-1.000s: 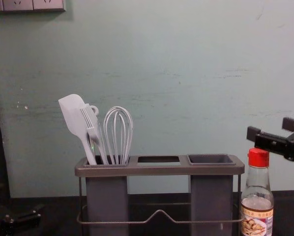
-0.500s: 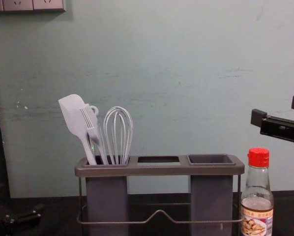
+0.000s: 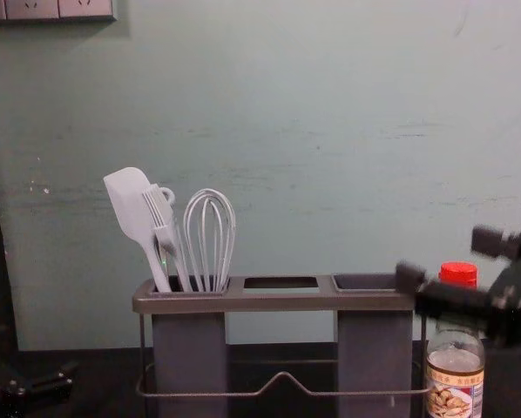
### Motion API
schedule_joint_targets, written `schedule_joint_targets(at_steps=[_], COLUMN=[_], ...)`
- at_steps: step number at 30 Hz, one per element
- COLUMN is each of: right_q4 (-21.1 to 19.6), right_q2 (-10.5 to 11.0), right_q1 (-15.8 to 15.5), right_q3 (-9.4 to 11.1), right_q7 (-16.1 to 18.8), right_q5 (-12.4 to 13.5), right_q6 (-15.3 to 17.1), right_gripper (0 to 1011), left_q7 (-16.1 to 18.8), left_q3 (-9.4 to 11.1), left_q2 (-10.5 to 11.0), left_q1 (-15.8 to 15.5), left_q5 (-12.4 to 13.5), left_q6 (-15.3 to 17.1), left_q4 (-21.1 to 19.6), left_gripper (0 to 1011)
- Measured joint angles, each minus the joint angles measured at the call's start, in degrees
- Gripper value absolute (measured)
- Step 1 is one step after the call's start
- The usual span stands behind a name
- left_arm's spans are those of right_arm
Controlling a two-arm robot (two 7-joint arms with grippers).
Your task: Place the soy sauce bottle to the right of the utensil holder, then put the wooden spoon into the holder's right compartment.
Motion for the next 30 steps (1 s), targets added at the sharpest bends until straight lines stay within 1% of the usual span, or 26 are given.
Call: schedule_joint_targets(at_steps=[4, 10, 12, 16, 30], right_q4=[0.98, 3.61, 4.09, 5.15, 4.87], right_q2=[-0.60, -1.43, -1.53, -1.72, -1.67], right_q1=[-0.88, -1.20, -1.16, -0.96, -1.00], right_q3=[-1.52, -3.77, -4.07, -4.37, -4.32], right_q7=[-0.31, 0.63, 0.74, 1.14, 1.12], right_q5=[-1.42, -1.93, -2.03, -1.98, -1.95], right_q6=[0.42, 0.86, 0.83, 0.32, 0.41], right_gripper=[1002, 1002, 1002, 1003, 1003], left_q7=[0.00, 0.00, 0.00, 0.00, 0.00], left_q3=[0.00, 0.00, 0.00, 0.00, 0.00], left_q2=[0.00, 0.00, 0.00, 0.00, 0.00], left_q1=[0.00, 0.00, 0.00, 0.00, 0.00], left_q5=[0.00, 0.00, 0.00, 0.00, 0.00], left_q6=[0.00, 0.00, 0.00, 0.00, 0.00], left_q4=[0.00, 0.00, 0.00, 0.00, 0.00], left_gripper=[1000, 1000, 1000, 1000, 1000])
